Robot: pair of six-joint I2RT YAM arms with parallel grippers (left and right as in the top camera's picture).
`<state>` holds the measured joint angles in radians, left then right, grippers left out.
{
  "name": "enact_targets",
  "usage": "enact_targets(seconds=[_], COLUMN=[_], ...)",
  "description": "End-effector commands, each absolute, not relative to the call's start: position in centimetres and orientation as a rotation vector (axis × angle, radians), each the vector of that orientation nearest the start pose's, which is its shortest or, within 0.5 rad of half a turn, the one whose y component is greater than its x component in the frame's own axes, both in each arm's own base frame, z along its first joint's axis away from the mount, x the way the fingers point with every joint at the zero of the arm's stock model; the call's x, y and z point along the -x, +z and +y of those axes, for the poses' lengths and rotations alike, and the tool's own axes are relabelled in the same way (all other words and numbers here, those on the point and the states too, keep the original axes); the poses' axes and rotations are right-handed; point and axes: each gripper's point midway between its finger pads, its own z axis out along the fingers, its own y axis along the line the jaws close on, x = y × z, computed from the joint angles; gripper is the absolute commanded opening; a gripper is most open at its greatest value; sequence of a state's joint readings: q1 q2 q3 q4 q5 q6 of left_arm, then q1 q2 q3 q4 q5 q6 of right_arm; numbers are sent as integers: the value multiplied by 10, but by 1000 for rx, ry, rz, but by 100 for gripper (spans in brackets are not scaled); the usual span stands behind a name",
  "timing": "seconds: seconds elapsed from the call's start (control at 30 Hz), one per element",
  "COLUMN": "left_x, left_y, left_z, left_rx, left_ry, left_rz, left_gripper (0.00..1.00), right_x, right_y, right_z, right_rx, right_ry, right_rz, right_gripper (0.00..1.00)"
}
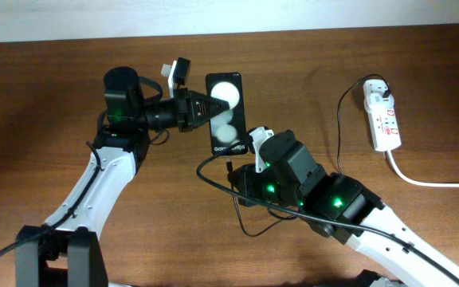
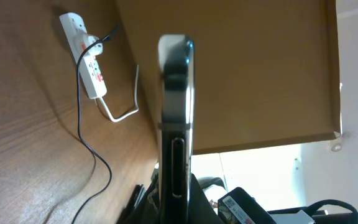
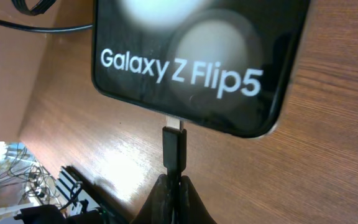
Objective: Plug charger to phone and switch on socket
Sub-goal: 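Push the USB-C plug into the phone's bottom port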
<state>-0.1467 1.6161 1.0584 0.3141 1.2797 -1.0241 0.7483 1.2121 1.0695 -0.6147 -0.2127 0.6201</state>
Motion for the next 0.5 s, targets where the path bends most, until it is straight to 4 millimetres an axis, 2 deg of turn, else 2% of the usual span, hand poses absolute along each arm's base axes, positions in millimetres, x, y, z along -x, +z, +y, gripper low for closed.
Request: enact_targets(seconds=[0.0,0.13,0.47], left_x=[-359,-359,-358], left_y=[280,280,274], left_z=[-221,-221,-221], left_rx=[-311,-334,-294], left_ry=[-1876,-1861,-1880], left_rz=[2030,2017,2056], left_gripper=[0,0,0], right_x=[-229,-227,-233], right_y=[217,224,227], right_z=[269,267,266], right_rx=[307,308,291], right_ry=[897,908,888], right_rz=[2493,2473,2449], right_gripper=[4,4,4])
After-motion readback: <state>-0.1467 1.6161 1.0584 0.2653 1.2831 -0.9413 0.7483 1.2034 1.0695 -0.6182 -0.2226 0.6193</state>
